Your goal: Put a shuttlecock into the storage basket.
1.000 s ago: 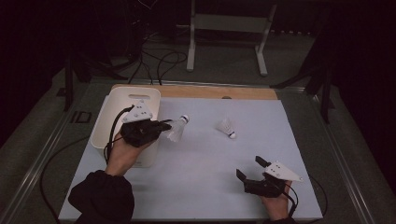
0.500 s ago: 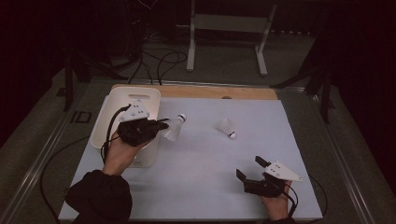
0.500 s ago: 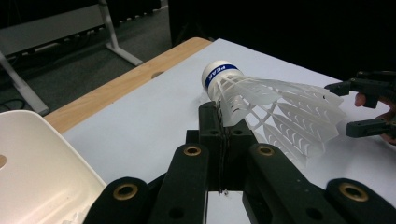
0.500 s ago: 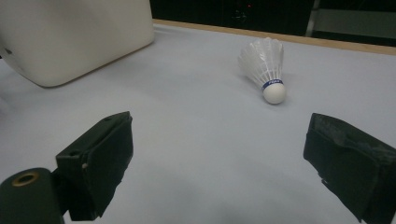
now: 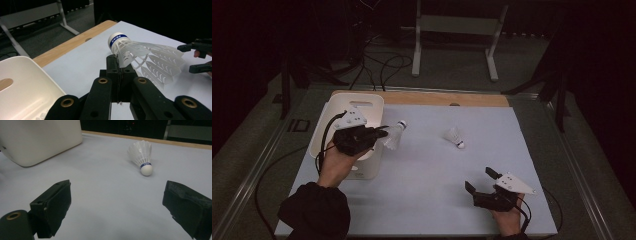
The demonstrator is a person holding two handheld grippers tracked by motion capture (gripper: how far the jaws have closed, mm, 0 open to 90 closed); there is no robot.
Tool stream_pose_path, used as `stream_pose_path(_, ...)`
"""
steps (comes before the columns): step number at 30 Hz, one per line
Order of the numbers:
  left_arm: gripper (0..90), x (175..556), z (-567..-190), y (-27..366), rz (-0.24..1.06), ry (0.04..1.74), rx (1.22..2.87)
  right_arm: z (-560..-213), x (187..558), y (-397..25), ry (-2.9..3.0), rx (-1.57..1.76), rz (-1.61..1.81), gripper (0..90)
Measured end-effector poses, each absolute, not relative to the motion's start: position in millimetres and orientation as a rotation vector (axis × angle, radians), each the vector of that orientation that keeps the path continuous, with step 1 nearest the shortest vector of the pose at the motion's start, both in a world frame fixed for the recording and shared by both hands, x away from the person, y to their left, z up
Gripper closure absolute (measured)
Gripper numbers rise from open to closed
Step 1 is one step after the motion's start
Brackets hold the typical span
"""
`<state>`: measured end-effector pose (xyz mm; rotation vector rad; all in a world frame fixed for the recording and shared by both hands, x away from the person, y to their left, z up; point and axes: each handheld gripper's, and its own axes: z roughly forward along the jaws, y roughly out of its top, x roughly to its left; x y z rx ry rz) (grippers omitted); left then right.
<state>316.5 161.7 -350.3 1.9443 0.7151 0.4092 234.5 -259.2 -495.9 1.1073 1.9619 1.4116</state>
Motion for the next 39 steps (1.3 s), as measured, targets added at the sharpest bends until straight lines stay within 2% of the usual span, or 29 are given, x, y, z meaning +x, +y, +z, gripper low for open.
stream_pose_path(39, 89.8, 315.9, -345.2, 193.6, 0.462, 0.788, 1.908, -496.0, 234.4, -259.0, 1.962, 1.108, 1.415, 8.1)
